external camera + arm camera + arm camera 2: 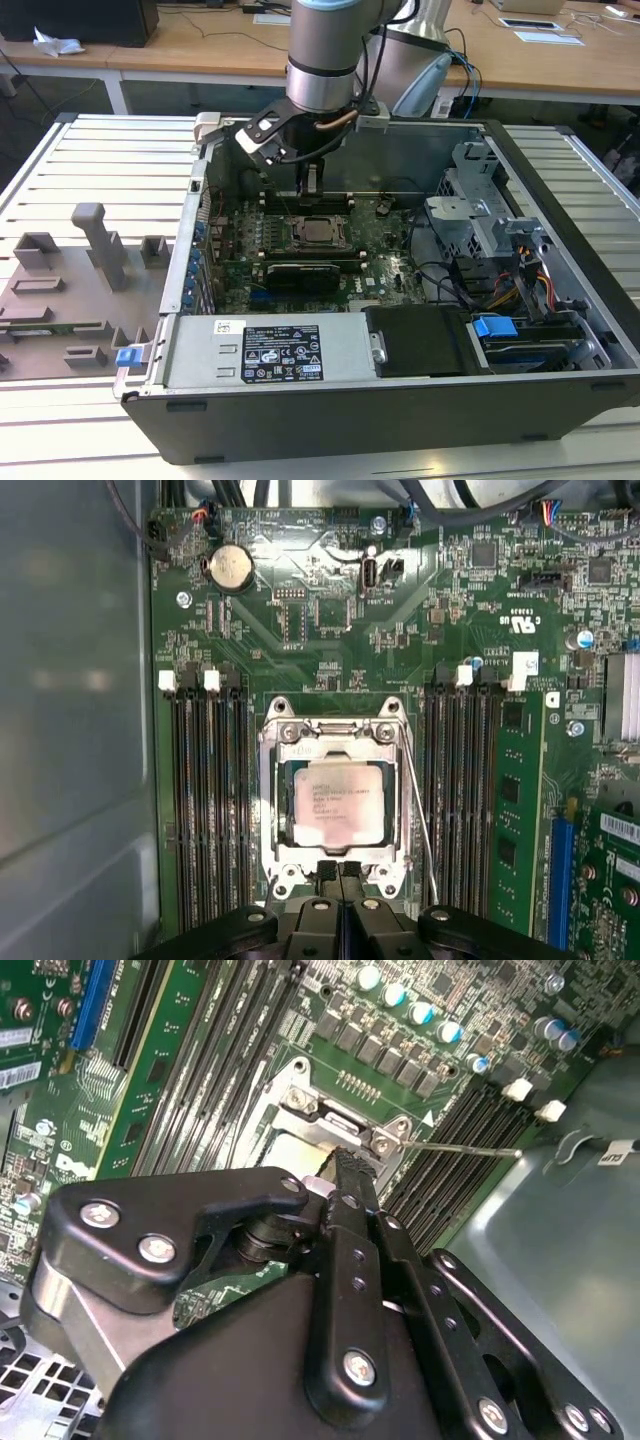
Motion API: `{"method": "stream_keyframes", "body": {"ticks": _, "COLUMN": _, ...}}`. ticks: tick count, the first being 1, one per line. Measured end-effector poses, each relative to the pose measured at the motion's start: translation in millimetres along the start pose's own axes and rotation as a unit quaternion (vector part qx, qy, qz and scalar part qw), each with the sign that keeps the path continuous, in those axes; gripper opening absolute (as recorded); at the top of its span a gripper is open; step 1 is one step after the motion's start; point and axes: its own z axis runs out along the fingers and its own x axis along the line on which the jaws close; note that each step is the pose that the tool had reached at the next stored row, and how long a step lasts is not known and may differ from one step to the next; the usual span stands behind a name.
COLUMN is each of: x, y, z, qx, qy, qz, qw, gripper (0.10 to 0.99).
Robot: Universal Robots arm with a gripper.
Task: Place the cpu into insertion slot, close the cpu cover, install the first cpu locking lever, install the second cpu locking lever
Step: 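Close the cpu cover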
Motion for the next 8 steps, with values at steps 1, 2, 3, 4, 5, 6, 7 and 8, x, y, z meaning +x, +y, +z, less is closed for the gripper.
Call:
{"method": "stream_keyframes", "body": {"ticks": 1, "x": 0.0, "y": -0.9, "z": 0.1, "qx": 0.0000, "qy": 0.0000, "qz": 0.000, "qw": 1.0000, "gripper": 0.106}}
{"method": "stream_keyframes", "body": {"ticks": 2, "x": 0.0, "y": -2.3, "z": 0.1, "qx": 0.0000, "qy": 0.0000, "qz": 0.000, "qw": 1.0000, "gripper": 0.106}}
{"method": "stream_keyframes", "body": {"ticks": 3, "x": 0.0, "y": -3.6, "z": 0.2, "qx": 0.0000, "qy": 0.0000, "qz": 0.000, "qw": 1.0000, "gripper": 0.106}}
{"method": "stream_keyframes", "body": {"ticks": 4, "x": 0.0, "y": -5.6, "z": 0.4, "qx": 0.0000, "qy": 0.0000, "qz": 0.000, "qw": 1.0000, "gripper": 0.106}}
{"method": "stream_keyframes", "body": {"ticks": 5, "x": -0.1, "y": -6.5, "z": 0.4, "qx": 0.0000, "qy": 0.0000, "qz": 0.000, "qw": 1.0000, "gripper": 0.106}}
{"method": "stream_keyframes", "body": {"ticks": 6, "x": -0.1, "y": -7.4, "z": 0.5, "qx": 0.0000, "qy": 0.0000, "qz": 0.000, "qw": 1.0000, "gripper": 0.106}}
{"method": "stream_keyframes", "body": {"ticks": 7, "x": -0.1, "y": -9.0, "z": 0.6, "qx": 0.0000, "qy": 0.0000, "qz": 0.000, "qw": 1.0000, "gripper": 0.106}}
{"method": "stream_keyframes", "body": {"ticks": 8, "x": -0.1, "y": -9.9, "z": 0.6, "qx": 0.0000, "qy": 0.0000, "qz": 0.000, "qw": 1.0000, "gripper": 0.106}}
